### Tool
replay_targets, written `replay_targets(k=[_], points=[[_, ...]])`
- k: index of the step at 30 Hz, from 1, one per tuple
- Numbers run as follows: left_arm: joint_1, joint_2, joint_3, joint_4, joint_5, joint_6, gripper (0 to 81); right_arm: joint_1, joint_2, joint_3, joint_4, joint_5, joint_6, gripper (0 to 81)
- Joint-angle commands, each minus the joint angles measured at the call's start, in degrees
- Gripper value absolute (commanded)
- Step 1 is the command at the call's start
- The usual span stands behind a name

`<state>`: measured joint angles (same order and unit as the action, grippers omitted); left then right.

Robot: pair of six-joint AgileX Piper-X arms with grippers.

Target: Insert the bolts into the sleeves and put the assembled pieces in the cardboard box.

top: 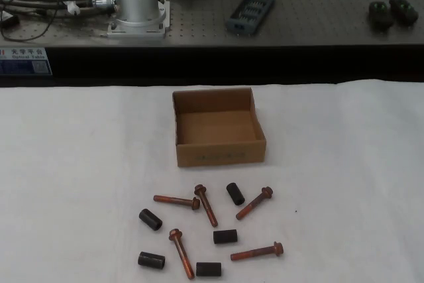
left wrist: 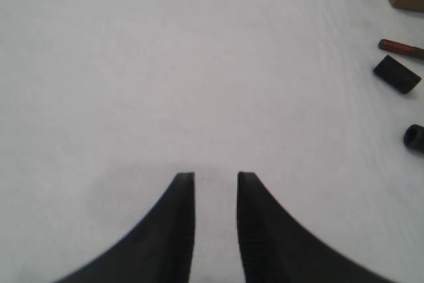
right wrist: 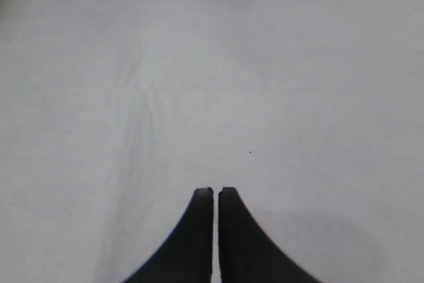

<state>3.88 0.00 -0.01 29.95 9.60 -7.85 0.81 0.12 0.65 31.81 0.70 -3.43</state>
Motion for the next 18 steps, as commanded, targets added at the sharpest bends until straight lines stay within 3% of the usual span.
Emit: replay_targets(k=[1,18], points=[[0.2,0.0,0.0,4.7,0.1,-0.7,17.0,-0.3,-0.1,-0.6,0.0,-0.2,-0.3,3.2],[-0.1,0.0,0.0,4.7,2.1,-1.6,17.0,-0.3,-0.1,-0.6,0.0,-0.2,-0.3,3.2]])
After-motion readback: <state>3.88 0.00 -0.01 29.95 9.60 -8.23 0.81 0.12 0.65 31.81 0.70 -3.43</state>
